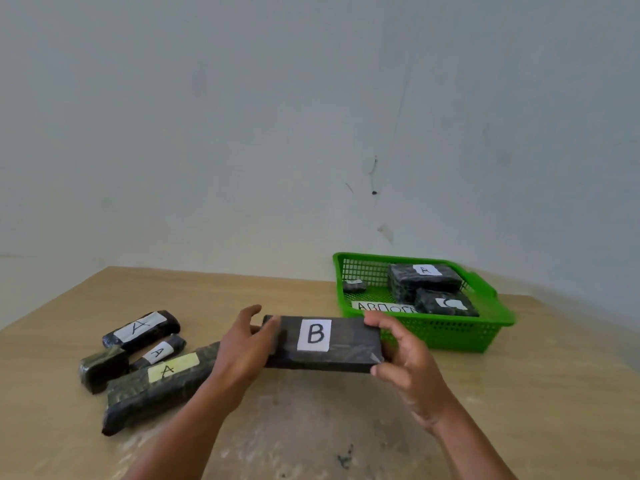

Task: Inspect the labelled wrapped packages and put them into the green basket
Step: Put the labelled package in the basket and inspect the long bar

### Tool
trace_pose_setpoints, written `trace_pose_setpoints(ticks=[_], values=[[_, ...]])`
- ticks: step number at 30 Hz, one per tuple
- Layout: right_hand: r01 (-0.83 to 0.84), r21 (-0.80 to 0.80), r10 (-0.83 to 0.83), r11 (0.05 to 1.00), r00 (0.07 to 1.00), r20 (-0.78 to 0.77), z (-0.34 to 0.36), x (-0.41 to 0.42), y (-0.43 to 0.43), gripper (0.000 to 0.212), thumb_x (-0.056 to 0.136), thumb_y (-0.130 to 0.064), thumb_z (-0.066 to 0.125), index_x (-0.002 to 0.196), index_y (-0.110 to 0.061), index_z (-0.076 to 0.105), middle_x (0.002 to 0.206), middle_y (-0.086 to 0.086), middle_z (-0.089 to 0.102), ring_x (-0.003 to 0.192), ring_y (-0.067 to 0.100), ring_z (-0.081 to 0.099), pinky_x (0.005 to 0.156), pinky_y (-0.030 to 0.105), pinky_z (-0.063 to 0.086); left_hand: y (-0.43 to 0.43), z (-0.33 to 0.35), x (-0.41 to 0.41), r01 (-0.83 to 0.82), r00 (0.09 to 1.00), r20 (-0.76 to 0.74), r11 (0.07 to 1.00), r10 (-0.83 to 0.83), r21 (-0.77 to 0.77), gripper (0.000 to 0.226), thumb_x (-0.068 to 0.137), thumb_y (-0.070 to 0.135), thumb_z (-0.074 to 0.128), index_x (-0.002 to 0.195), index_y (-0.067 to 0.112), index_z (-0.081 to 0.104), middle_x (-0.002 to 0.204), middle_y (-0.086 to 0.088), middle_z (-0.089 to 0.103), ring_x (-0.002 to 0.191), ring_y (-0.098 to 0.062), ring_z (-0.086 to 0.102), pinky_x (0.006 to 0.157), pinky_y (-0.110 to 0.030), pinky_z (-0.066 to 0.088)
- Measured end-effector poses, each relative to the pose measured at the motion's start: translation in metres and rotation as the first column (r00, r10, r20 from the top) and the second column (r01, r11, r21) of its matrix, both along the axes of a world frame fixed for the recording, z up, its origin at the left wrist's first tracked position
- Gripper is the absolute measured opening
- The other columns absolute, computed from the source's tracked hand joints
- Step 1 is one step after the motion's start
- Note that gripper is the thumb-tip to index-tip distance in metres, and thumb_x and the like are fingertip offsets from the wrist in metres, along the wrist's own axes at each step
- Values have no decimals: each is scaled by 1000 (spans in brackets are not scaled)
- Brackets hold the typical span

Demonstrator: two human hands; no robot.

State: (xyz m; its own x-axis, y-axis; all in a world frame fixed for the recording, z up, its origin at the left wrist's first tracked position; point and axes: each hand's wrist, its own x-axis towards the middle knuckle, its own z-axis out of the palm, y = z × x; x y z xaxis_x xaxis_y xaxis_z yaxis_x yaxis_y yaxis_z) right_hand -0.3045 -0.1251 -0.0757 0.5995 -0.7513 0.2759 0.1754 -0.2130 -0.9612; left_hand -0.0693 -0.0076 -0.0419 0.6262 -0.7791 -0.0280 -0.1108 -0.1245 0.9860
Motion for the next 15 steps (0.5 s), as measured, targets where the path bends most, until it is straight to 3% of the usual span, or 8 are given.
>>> trace_pose_setpoints(ticks=[2, 4, 7, 9, 12, 15], values=[[-8, 32, 7, 999, 999, 37, -5, -2, -1, 69, 61, 10, 60, 128, -8, 61, 128, 5, 70, 108, 20, 71, 86, 34, 59, -5, -7, 0, 34, 961, -271, 998, -45, -43, 39, 103, 32, 59, 136, 10, 54, 107, -13, 73, 94, -26, 72, 80, -41, 62], [-10, 51, 6, 999, 997, 73, -8, -2, -1, 64, 62, 3, 62, 126, -7, 61, 132, 1, 68, 109, 19, 69, 88, 34, 56, -5, -10, -1, 59, 921, -379, 993, -92, -99, 28, 103, 25, 60, 127, 10, 59, 110, -18, 75, 92, -27, 73, 73, -41, 61], [70, 114, -83, 991, 991, 108, -7, 2, 6, 41, 79, -9, 71, 118, -11, 62, 128, 3, 69, 102, 17, 72, 86, 38, 57, 1, -17, -3, 102, 912, -376, 980, -161, -171, 32, 99, 16, 65, 129, 25, 59, 116, -17, 73, 92, -31, 74, 74, -46, 63], [190, 97, -198, 977, 977, 81, -6, 7, 10, 29, 96, -4, 69, 121, -15, 61, 123, 3, 69, 94, 11, 73, 79, 31, 60, 6, -18, -5, 155, 914, -343, 967, -218, -202, 42, 96, 10, 67, 130, 33, 59, 118, -13, 72, 91, -32, 76, 75, -48, 63], [268, 87, -272, 960, 962, 40, -9, 10, 10, 44, 101, -3, 62, 135, -30, 57, 126, 0, 66, 105, 11, 72, 90, 32, 60, 8, -17, -7, 174, 920, -314, 962, -234, -209, 34, 95, 2, 66, 123, 20, 60, 113, -20, 73, 87, -30, 77, 71, -42, 63], [269, 168, -281, 948, 958, 50, -8, 10, 10, 43, 99, -2, 63, 133, -29, 65, 115, 7, 77, 105, 22, 74, 95, 36, 59, 8, -19, -6, 177, 931, -284, 965, -229, -195, 25, 93, -3, 64, 114, 10, 59, 108, -24, 74, 87, -33, 75, 73, -42, 60]])
